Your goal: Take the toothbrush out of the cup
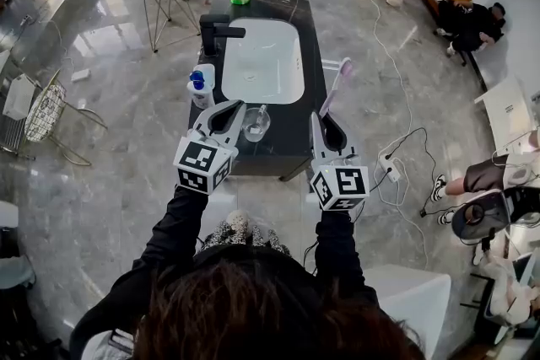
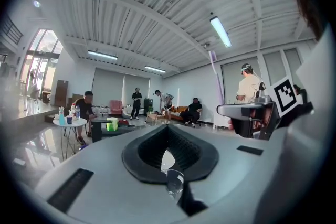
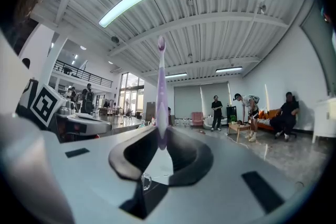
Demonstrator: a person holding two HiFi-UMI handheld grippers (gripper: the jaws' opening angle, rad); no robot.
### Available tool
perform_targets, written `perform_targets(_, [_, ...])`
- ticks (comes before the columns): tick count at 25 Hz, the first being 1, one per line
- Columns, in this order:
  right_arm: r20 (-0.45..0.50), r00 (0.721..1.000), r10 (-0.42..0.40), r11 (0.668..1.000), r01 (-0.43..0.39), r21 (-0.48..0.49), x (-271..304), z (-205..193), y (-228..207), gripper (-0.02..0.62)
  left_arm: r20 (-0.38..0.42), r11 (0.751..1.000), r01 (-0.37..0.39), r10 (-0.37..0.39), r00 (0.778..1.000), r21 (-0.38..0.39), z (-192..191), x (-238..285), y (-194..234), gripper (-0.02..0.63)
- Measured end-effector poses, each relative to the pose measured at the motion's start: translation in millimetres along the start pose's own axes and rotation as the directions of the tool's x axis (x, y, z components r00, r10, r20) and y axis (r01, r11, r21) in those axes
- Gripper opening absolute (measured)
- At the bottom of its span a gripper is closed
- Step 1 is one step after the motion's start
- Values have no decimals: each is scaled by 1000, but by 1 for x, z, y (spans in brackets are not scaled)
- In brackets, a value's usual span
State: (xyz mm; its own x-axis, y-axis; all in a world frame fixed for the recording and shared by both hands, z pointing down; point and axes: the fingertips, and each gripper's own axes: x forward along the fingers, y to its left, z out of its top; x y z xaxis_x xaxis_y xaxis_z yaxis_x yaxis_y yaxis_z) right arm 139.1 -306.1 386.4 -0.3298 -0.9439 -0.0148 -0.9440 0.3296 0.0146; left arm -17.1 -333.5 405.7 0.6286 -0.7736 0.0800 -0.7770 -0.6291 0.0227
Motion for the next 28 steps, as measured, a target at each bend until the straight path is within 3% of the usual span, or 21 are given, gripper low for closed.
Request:
perform_targets(8, [15, 1000, -21, 1000, 21, 9, -3, 1, -2, 57, -27, 994, -38, 36, 999, -98, -27, -12, 15, 8])
perform_targets(21, [30, 999, -40, 998, 41, -38, -3, 3, 1, 55, -15, 998, -44, 43, 999, -53, -18, -10, 13, 6])
perform_targets(28, [23, 999, -30, 999, 31, -33, -3, 0, 4, 55, -34, 996, -47, 44, 998, -73, -25, -12, 13, 6])
